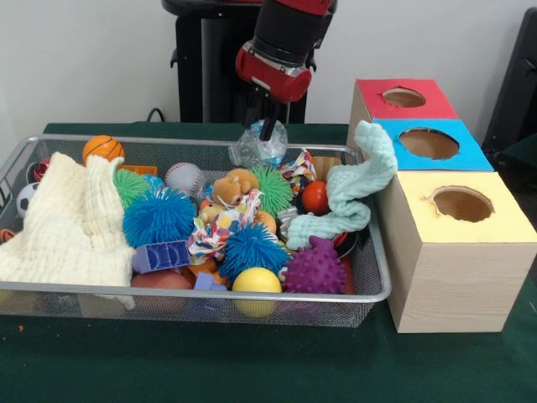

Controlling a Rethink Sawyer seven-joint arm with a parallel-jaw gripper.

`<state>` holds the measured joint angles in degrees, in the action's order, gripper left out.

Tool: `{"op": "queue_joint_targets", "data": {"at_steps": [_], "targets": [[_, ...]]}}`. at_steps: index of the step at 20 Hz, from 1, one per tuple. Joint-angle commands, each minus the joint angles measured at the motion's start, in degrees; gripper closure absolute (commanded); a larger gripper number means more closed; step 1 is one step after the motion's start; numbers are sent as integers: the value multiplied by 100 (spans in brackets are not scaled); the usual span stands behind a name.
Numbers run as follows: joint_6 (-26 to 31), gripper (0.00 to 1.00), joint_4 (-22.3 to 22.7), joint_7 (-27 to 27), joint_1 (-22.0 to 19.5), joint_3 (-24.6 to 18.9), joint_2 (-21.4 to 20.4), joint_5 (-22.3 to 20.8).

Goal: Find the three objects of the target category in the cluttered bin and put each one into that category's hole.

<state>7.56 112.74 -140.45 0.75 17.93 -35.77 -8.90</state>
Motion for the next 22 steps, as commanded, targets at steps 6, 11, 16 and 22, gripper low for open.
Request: {"op": "queue_joint_targets", "data": {"at_steps": [6,11,16,22], "targets": [[1609,100,79,254,284,-51,-969,-271],[2425,100,-80,414,375,-52,-1607,-244],[3080,100,-240,361,351,-237,-2014,-88],[3220,100,-348,84,274,-560,-2035,167]]}}
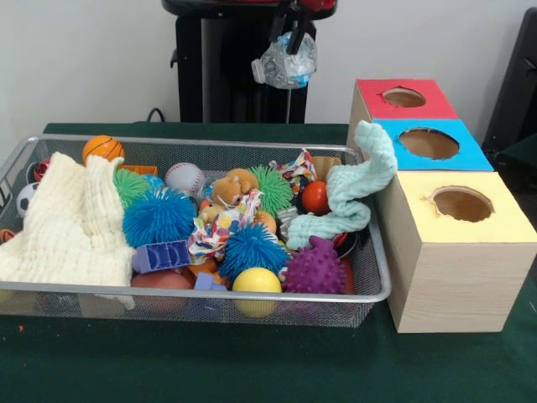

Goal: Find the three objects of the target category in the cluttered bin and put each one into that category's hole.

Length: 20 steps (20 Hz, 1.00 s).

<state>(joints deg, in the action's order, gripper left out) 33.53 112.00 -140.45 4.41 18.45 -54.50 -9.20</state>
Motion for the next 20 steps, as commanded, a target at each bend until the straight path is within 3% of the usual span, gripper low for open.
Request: {"op": "queue_joint_targets", "data": {"at_steps": [1,15,20], "targets": [[641,100,-302,12,-77,-652,-151,252],[953,100,-977,-305,2,-1029,87,577],[817,100,-950,-342,7,-1152,164,692]]}}
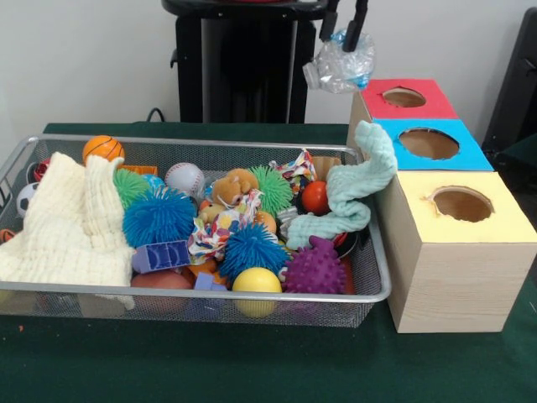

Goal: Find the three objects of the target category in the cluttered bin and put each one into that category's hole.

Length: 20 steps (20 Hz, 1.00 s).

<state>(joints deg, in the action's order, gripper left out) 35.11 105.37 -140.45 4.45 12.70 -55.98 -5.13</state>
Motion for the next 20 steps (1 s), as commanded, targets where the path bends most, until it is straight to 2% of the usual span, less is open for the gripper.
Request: {"op": "queue_joint_targets", "data": {"at_steps": [1,6,9,17,20], "targets": [[612,100,-258,-317,-28,-635,325,331],[459,100,-206,-503,59,-737,419,488],[378,100,-376,-858,308,-588,681,491],[38,100,-371,-1139,609,-458,1017,745],[34,100,-396,-1316,809,-279,1124,809]]}}
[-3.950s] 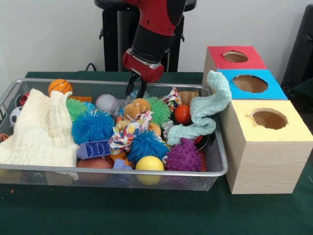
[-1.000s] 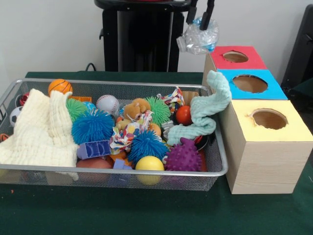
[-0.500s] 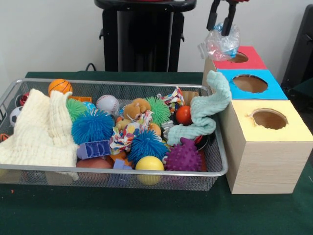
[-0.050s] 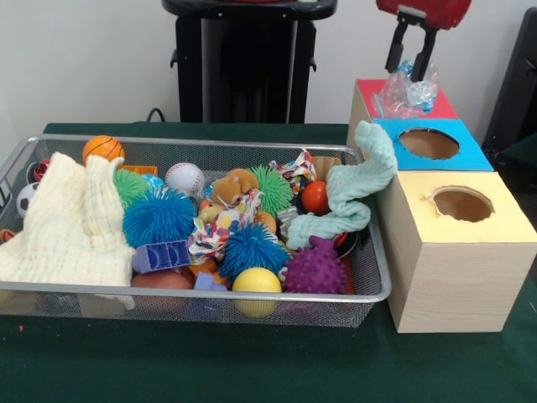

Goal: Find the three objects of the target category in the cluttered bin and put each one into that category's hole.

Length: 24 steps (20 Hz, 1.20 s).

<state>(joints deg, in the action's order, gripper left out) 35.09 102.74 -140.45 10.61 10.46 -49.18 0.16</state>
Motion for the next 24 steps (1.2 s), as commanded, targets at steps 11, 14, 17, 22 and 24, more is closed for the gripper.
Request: {"op": "queue_joint_targets", "data": {"at_steps": [11,14,17,22,24], "targets": [[-134,100,-37,-1588,613,272,715,604],[-229,100,93,-1580,663,273,782,726],[-429,100,110,-1519,703,340,894,771],[-563,100,147,-1386,712,364,970,873],[-625,100,148,-1395,747,371,1036,927]]}}
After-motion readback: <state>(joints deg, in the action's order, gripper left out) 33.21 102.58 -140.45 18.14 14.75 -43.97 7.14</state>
